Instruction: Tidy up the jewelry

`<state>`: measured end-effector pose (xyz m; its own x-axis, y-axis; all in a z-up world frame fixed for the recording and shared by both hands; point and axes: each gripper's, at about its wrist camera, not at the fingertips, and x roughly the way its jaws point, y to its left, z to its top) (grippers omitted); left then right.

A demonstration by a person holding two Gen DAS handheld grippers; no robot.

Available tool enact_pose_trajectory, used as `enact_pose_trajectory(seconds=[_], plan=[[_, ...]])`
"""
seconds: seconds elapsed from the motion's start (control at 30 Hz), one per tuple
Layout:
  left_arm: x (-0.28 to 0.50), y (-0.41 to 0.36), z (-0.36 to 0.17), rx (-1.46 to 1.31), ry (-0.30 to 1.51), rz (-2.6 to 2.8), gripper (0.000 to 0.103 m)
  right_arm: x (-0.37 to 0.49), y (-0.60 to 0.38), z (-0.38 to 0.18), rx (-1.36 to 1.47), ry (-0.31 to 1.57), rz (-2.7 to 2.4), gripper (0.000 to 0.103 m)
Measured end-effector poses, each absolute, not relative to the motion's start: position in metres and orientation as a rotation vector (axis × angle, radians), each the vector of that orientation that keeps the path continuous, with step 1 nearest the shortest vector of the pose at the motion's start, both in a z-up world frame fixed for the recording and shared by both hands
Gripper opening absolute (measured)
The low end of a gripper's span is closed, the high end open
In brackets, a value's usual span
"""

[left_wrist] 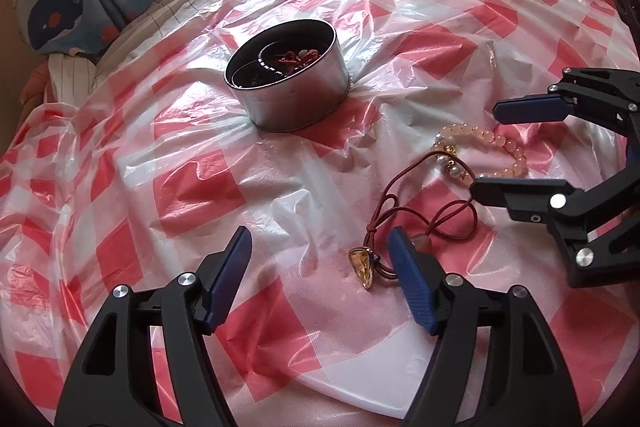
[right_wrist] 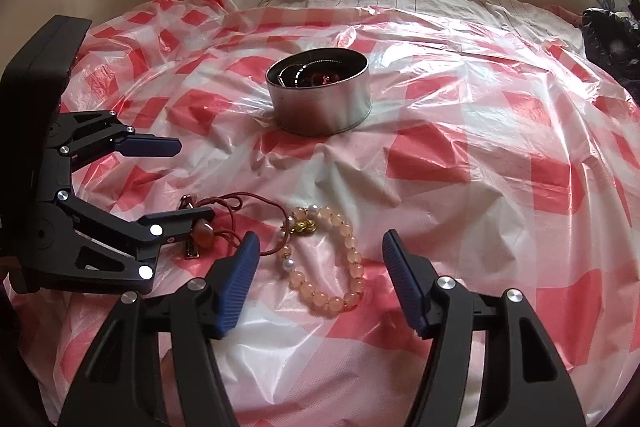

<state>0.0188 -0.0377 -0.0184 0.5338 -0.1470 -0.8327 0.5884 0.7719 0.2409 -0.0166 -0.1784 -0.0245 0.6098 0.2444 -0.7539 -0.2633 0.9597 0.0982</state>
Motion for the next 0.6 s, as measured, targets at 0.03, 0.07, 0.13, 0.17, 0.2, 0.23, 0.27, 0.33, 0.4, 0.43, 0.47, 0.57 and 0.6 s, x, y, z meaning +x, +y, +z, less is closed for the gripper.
enact_pose_trajectory(seconds=[0.03,0.07,0.13,0.17,0.2,0.23,0.27,0.33,0.4,0.43,0.47,0.57,0.6], plan=[[0.017,-0.039,-0.018,0.545,0.906,-0.471,0.067,-0.016,-0.177,-0.027,-0.029,0.877,0.296,0.062],[0.016,-0.041,-0.018,0.548,0.903,-0.477,0.067,-0.015,-0.176,-0.029,-0.040,0.887,0.293,0.062],[0.014,-0.044,-0.018,0.560,0.900,-0.483,0.067,-0.013,-0.175,-0.035,-0.064,0.908,0.268,0.062],[0.012,-0.046,-0.019,0.568,0.901,-0.486,0.068,-0.012,-0.176,-0.037,-0.063,0.916,0.261,0.062],[0.012,-0.047,-0.020,0.576,0.901,-0.487,0.068,-0.012,-0.177,-0.037,-0.058,0.918,0.261,0.062],[0.011,-0.048,-0.021,0.584,0.900,-0.488,0.068,-0.012,-0.178,-0.037,-0.055,0.919,0.259,0.062],[0.010,-0.049,-0.022,0.589,0.900,-0.490,0.068,-0.012,-0.178,-0.037,-0.053,0.922,0.258,0.062],[0.009,-0.051,-0.022,0.592,0.899,-0.494,0.068,-0.012,-0.179,-0.038,-0.051,0.928,0.258,0.062],[0.009,-0.051,-0.022,0.597,0.896,-0.493,0.068,-0.011,-0.179,-0.039,-0.049,0.931,0.259,0.062],[0.008,-0.051,-0.022,0.600,0.895,-0.494,0.068,-0.012,-0.180,-0.039,-0.047,0.932,0.261,0.062],[0.007,-0.052,-0.022,0.600,0.895,-0.496,0.068,-0.012,-0.180,-0.039,-0.045,0.933,0.262,0.062],[0.006,-0.052,-0.022,0.595,0.898,-0.521,0.066,-0.011,-0.181,-0.038,-0.026,0.934,0.277,0.038],[0.005,-0.052,-0.022,0.585,0.906,-0.531,0.054,-0.011,-0.183,-0.038,-0.009,0.936,0.285,0.019]])
